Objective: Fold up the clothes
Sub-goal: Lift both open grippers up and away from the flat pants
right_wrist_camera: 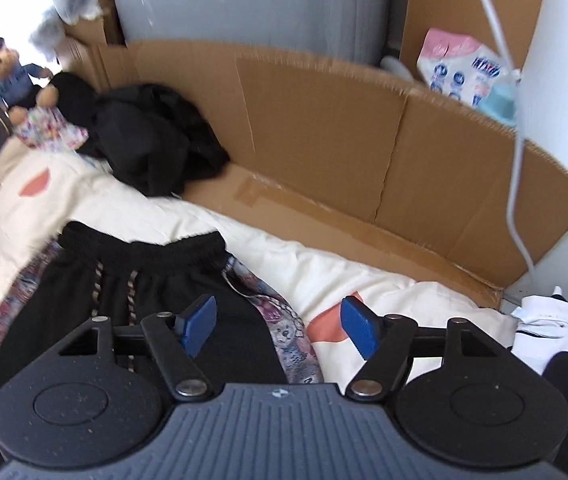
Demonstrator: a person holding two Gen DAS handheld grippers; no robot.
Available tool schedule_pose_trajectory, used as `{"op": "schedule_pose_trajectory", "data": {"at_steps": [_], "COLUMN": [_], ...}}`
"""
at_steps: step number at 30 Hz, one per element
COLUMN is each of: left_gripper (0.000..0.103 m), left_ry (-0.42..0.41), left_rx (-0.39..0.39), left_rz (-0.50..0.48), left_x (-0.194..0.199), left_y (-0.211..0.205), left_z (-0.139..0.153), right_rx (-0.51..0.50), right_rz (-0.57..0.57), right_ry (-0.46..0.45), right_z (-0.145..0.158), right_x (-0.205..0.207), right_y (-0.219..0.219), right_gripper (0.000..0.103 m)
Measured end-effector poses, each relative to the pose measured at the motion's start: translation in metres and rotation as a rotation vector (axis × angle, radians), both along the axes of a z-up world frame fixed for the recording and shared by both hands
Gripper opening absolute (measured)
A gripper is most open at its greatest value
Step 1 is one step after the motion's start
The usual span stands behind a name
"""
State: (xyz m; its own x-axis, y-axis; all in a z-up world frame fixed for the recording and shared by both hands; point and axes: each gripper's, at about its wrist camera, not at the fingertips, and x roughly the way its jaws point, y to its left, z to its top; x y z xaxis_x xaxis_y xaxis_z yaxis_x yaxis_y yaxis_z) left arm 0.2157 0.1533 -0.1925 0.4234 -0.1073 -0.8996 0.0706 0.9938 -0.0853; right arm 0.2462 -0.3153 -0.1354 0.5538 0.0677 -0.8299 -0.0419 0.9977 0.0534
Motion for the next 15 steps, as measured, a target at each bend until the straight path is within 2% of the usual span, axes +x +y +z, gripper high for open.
{"op": "schedule_pose_trajectory", "data": {"at_steps": [5,11,13,15], "left_gripper": [0.065,0.067,0.075,0.075], "left_ry": [-0.010,0.000,0.002,0.000], "left_rx": [0.005,0.026,0.020,0.018], "left_rz": [0.026,0.025,0.030,0.021], "left_x": [-0.028,-0.060,-0.067,-0.074], "left_y": [0.007,0.010,0.010,0.010], "left_z": [0.026,0.040,0.043,0.046], "right_rx": [0.026,0.069,0.054,0.059], "right_rz": [-0.007,-0.019,-0.023,-0.015], "right_ry": [-0.013,-0.013,-0.014,-0.020], "right_z": [0.023,0.039,0.045,0.050], "right_x": [-0.020,-0.047,-0.057,-0.065], "right_y": [0.003,0.006,0.010,0.014], "right_gripper": [0.074,0.074,0.074,0.074]}}
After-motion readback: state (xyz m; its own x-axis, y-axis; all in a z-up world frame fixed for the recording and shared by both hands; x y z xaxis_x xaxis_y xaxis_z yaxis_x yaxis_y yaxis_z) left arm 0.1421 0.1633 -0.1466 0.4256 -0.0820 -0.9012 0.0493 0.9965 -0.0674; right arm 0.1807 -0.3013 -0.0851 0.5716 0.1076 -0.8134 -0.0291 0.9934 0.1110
